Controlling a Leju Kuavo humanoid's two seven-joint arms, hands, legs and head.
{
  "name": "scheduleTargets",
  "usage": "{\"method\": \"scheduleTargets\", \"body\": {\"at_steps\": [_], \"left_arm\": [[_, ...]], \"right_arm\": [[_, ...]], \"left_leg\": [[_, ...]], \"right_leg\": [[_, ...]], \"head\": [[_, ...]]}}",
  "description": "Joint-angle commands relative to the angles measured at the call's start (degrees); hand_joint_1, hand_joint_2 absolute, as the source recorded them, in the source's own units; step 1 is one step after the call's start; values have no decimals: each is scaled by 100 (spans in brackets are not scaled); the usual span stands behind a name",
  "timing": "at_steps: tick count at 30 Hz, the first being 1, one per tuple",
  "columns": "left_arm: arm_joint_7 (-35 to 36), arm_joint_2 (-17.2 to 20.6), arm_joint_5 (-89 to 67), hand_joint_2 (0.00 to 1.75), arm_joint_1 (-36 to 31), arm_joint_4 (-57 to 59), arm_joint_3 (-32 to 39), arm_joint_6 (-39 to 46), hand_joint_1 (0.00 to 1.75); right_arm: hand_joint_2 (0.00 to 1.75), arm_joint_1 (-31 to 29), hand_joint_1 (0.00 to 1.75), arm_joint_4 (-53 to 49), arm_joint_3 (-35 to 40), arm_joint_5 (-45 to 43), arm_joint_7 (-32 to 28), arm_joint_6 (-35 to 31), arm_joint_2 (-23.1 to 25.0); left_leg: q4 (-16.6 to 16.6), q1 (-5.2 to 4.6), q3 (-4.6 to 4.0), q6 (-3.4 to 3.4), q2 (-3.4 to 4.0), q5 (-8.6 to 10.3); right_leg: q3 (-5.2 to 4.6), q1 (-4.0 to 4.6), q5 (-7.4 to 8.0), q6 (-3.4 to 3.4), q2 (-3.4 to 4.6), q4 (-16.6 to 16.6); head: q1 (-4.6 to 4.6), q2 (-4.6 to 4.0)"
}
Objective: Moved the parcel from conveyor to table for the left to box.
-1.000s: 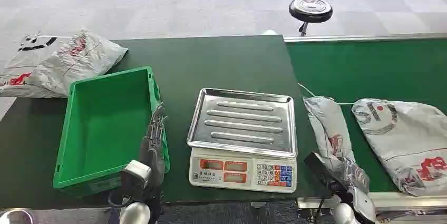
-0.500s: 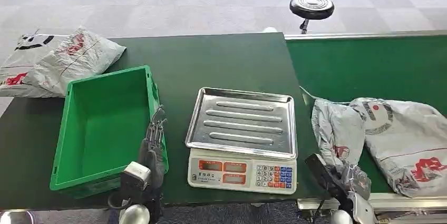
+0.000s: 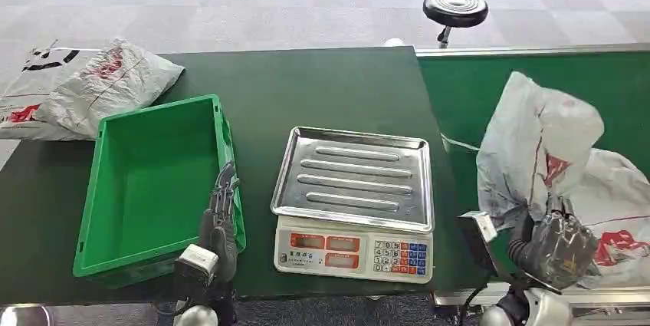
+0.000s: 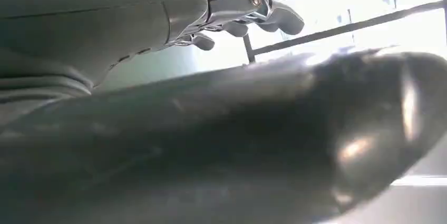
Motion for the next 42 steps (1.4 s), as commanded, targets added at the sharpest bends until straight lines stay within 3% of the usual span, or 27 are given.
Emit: {"method": "scheduleTargets", "body": {"at_steps": [1,3,38,39,40,42], "left_arm": [[-11,-116,-22,0,-50,169,62,70,0],[-11,-106,-22,0,-59,163,39,76,0],[-11,-106,-22,0,-59,163,39,76,0],[67,71,30,0,-285,366,-234,-458,0],[45,15,61,0,-478,619,-271,-450,0],[8,-23,71,0,-662,868,-327,-367,0]], "right_arm": [[175,-185,175,-2631,-656,-1193,-1895,15,1075],[175,-216,175,-2748,-661,-1436,-2214,15,1075],[175,-216,175,-2748,-661,-1436,-2214,15,1075],[175,102,175,-1308,779,-2518,-1120,1455,564],[175,-412,175,852,1424,-2745,-1246,2496,456],[175,-1061,175,2583,1842,-3189,-1619,1437,411]], "left_leg": [[1,-10,-6,11,-12,4],[-1,-4,-6,17,-27,8],[-8,-1,5,16,-20,13],[-4,-1,3,12,-19,11],[-10,-1,6,17,-19,13],[-41,15,53,12,45,18]], "right_leg": [[-8,-6,-5,-17,-16,11],[7,0,-7,-18,-36,1],[19,3,1,-17,-27,-11],[15,2,-1,-13,-25,-6],[19,3,1,-19,-27,-12],[44,19,32,-21,39,-53]], "head": [[0,0],[0,0],[0,0],[0,0],[0,0],[-2,0]]}}
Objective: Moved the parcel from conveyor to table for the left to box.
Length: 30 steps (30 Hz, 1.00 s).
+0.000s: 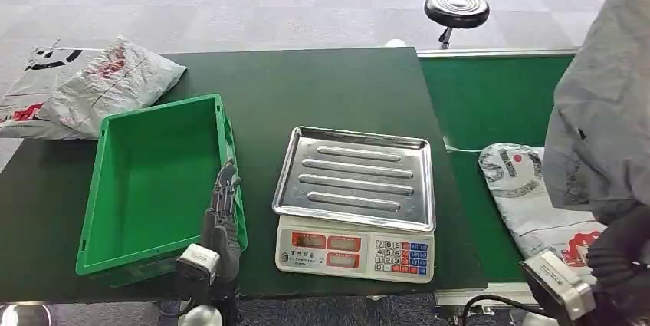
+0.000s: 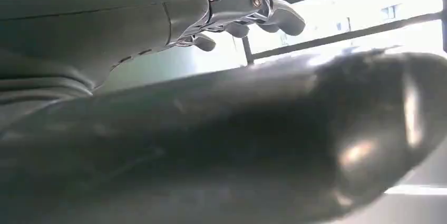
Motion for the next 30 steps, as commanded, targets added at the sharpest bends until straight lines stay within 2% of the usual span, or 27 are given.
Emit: {"method": "scheduleTargets", "body": {"at_steps": [1,2,3,4,6,8,12,30], "left_arm": [[30,124,75,0,-664,866,-327,-402,0],[27,131,79,0,-660,859,-337,-396,0],[27,150,86,0,-640,824,-362,-389,0],[27,150,86,0,-640,824,-362,-389,0],[30,171,92,0,-611,791,-372,-382,0],[30,171,92,0,-611,791,-372,-382,0],[34,178,107,0,-604,802,-380,-369,0],[36,174,115,0,-591,788,-374,-359,0]], "right_arm": [[175,-994,175,5382,2229,-1705,537,1357,-563],[175,-983,175,5350,2298,-1757,561,1330,-619],[175,-913,175,5151,2406,-1828,661,1365,-723],[175,-913,175,5151,2406,-1828,661,1365,-723],[175,-825,175,4922,2475,-1866,783,1415,-799],[175,-825,175,4922,2475,-1866,783,1415,-799],[175,-779,175,4851,2597,-1931,943,1489,-891],[175,-782,175,4859,2635,-1935,945,1493,-913]], "left_leg": [[-38,15,28,9,68,0],[-46,17,-9,14,79,12],[-33,19,8,-9,88,-10],[-45,13,10,-3,96,4],[-24,10,12,10,11,33],[-19,10,-11,6,-39,51],[-23,6,-7,5,-28,43],[-15,4,-24,4,-35,41]], "right_leg": [[47,20,29,-14,66,-41],[41,25,43,-18,73,-45],[33,24,30,-24,86,-27],[22,18,39,-31,92,-34],[7,13,21,-6,6,-21],[0,14,25,-8,-35,-17],[1,11,25,-12,-18,-14],[-18,7,20,-10,-23,-4]], "head": [[4,0],[2,0],[-2,0],[-2,0],[-2,0],[-4,0],[-2,0],[-2,0]]}}
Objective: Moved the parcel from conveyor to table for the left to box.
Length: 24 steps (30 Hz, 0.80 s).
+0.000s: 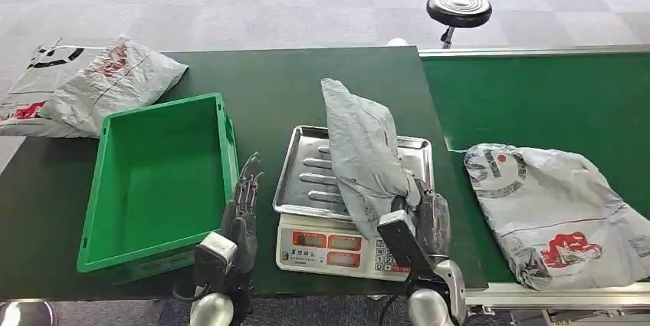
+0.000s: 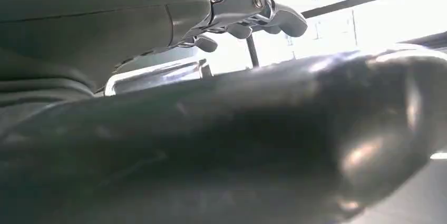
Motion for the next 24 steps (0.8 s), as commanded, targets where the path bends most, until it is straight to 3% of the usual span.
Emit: {"method": "scheduleTargets", "body": {"at_steps": [1,8,12,13,14,15,16,17,19,20,24], "left_arm": [[22,176,3,0,-160,290,-157,4,0],[26,155,8,0,-159,246,-120,14,0],[33,162,13,0,-134,221,-72,36,0],[37,157,10,0,-129,215,-64,37,0],[36,153,11,0,-124,210,-59,37,0],[36,146,9,0,-117,204,-58,38,0],[36,142,12,0,-114,204,-54,37,0],[-139,132,-186,0,-131,145,-27,331,0],[-182,121,-458,0,-159,-21,4,664,0],[-202,123,-577,0,-167,-73,-9,785,0],[-242,144,-742,0,-81,-176,-107,965,0]], "right_arm": [[175,-228,175,390,174,-13,12,10,-279],[175,-255,175,348,222,15,44,4,-268],[175,-277,175,310,309,269,391,103,-278],[175,-284,155,318,312,308,447,127,-284],[175,-284,0,313,310,315,450,143,-286],[175,-271,0,261,305,296,410,147,-291],[0,-254,0,222,295,182,329,190,-289],[0,-75,0,-338,203,-613,-674,-60,-313],[0,342,0,-1435,48,-848,-753,-113,-375],[175,459,0,-1699,24,-839,-688,-53,-411],[175,769,0,-1872,3,-699,-655,-140,-419]], "left_leg": [[-17,-1,16,17,1,5],[-16,0,14,17,4,6],[-12,-1,12,16,6,4],[-9,-1,9,13,5,3],[-14,-1,15,18,6,4],[-8,-2,8,11,5,2],[-14,-2,14,17,7,4],[-7,-2,7,10,3,2],[-10,-4,6,18,-7,4],[2,-3,-8,12,-16,2],[-4,-3,3,13,-13,0]], "right_leg": [[18,4,6,-16,-4,-20],[15,5,8,-16,-2,-19],[12,4,6,-15,1,-15],[9,3,4,-12,0,-11],[15,5,7,-16,0,-18],[8,2,3,-10,1,-9],[14,4,7,-15,1,-17],[8,1,2,-9,-1,-7],[10,1,1,-17,-13,-10],[-2,1,-3,-10,-20,1],[9,0,-4,-11,-20,-7]], "head": [[0,0],[0,0],[0,0],[0,0],[0,0],[0,0],[0,0],[0,0],[0,0],[0,0],[0,0]]}}
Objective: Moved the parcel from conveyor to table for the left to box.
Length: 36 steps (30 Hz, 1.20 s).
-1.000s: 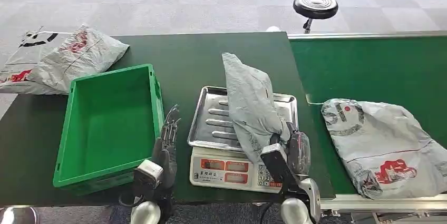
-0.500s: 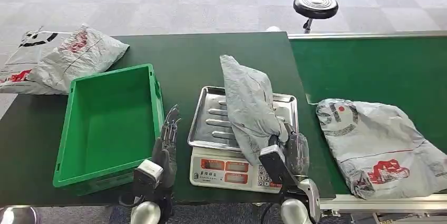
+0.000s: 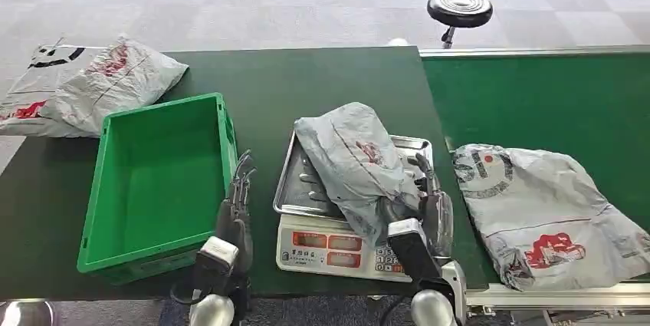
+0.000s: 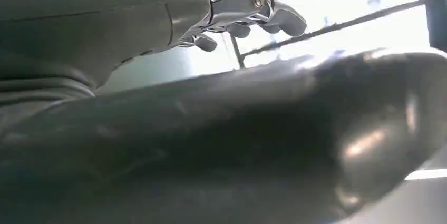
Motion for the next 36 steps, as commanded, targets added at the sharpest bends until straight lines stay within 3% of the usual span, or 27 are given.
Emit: {"method": "scheduleTargets", "body": {"at_steps": [1,19,25,32,33,36], "left_arm": [[-64,146,-290,0,-64,-93,-115,369,0],[-80,165,-241,0,-64,-71,-111,337,0],[-82,250,155,0,-10,-57,-61,-154,0],[-72,240,-28,0,39,-224,9,-146,0],[23,301,-489,0,25,-236,-128,39,0],[43,251,-562,0,24,-268,-110,43,0]], "right_arm": [[175,599,0,-1142,-95,37,37,-80,-373],[175,578,0,-1055,-88,43,23,-129,-389],[175,634,0,-950,-175,-10,265,-262,-434],[175,975,0,-1332,-629,-183,441,-447,-422],[175,1061,0,-1445,-1116,-447,763,-612,-284],[175,1189,0,-1665,-1848,-635,603,-219,-114]], "left_leg": [[-11,-1,12,18,-10,-1],[-10,-3,14,11,4,-5],[-13,-2,18,10,4,-4],[-12,-3,14,13,-3,-4],[-15,0,16,18,-3,-4],[-10,-4,10,13,-15,-3]], "right_leg": [[19,5,-3,-16,-14,-15],[12,1,-2,-10,2,-10],[16,2,0,-10,2,-14],[16,1,-2,-12,-6,-13],[22,5,-1,-17,-9,-20],[16,-1,-5,-11,-18,-11]], "head": [[0,0],[0,0],[0,0],[0,0],[0,0],[0,0]]}}
